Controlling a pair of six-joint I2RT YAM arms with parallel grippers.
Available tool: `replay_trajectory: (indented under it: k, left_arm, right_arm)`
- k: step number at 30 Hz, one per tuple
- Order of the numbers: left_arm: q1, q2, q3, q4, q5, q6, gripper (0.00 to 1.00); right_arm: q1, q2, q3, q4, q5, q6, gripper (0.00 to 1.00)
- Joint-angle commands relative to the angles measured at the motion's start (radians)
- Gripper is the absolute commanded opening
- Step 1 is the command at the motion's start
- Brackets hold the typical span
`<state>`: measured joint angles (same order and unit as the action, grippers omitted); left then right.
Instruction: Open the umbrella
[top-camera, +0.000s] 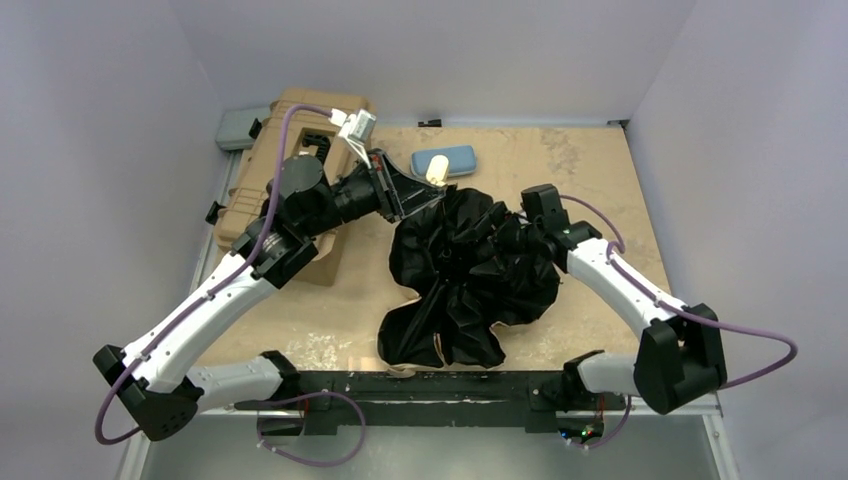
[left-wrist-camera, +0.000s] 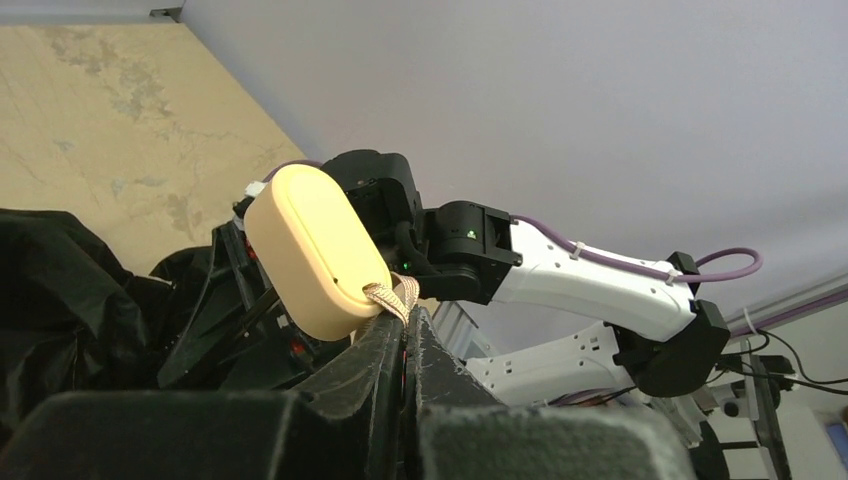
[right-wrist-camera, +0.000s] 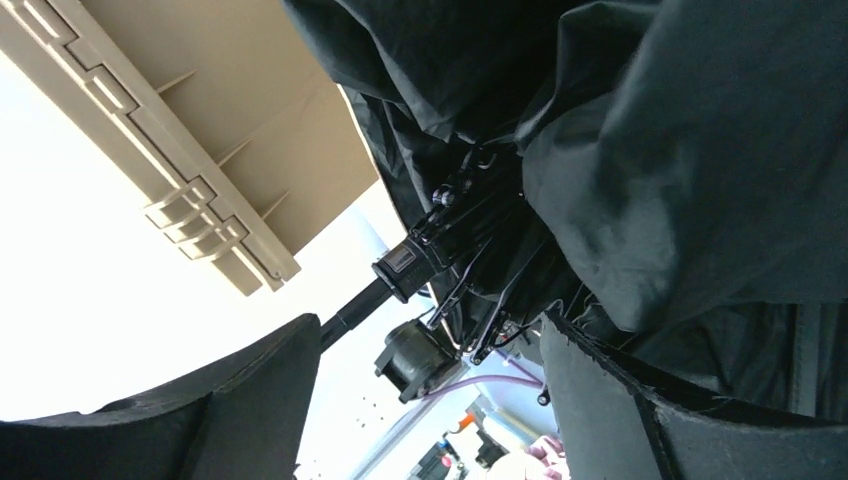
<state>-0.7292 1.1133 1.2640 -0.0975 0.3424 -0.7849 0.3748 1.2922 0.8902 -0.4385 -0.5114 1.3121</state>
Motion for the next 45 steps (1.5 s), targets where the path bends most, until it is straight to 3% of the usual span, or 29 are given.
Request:
replay_trajectory:
  k: [1,5,7,11,15,22,28,33,37,40,45]
  left_arm:
    - [-0.004,0.031,0.098,0.004,0.017,0.069,0.0]
    - [-0.004,0.061,0.152,-0.013,-0.017,0.101,0.0]
    - [-0.004,0.079,0.179,-0.013,-0.023,0.107,0.0]
    - [-0.003,0.129,0.249,-0.009,-0.01,0.107,0.0]
    - [-0.004,0.178,0.319,-0.011,0.008,0.103,0.0]
    - [-0.004,0.254,0.434,-0.024,0.025,0.097,0.0]
    - [-0.004,0.256,0.47,-0.006,0.016,0.053,0.0]
    - [-0.005,0.232,0.469,0.005,0.034,0.003,0.0]
    - [-0.008,0.153,0.385,0.009,0.036,-0.042,0.0]
    - [-0.04,0.037,0.19,0.028,0.011,-0.087,0.0]
    - [-0.138,-0.132,-0.157,-0.052,-0.058,-0.101,0.0]
  right_arm:
    - [0.006,-0.005,0.092,-0.002,-0.031,-0.084,0.76]
    - [0.015,-0.082,0.156,-0.039,0.161,-0.353,0.64]
    - [0.018,-0.158,0.1,0.036,0.218,-0.448,0.52]
    - [0.095,-0.273,-0.045,0.228,0.29,-0.618,0.42]
    - [0.192,-0.27,-0.126,0.376,0.341,-0.663,0.42]
    - [0.264,-0.112,-0.101,0.52,0.347,-0.628,0.42]
    - [0.25,0.058,-0.106,0.664,0.4,-0.592,0.49]
    - [0.113,0.24,-0.009,0.755,0.379,-0.607,0.53]
    - [-0.015,0.398,0.22,0.698,0.386,-0.671,0.6]
    - [-0.076,0.49,0.369,0.684,0.379,-0.649,0.67]
    - [-0.103,0.544,0.419,0.665,0.296,-0.623,0.71]
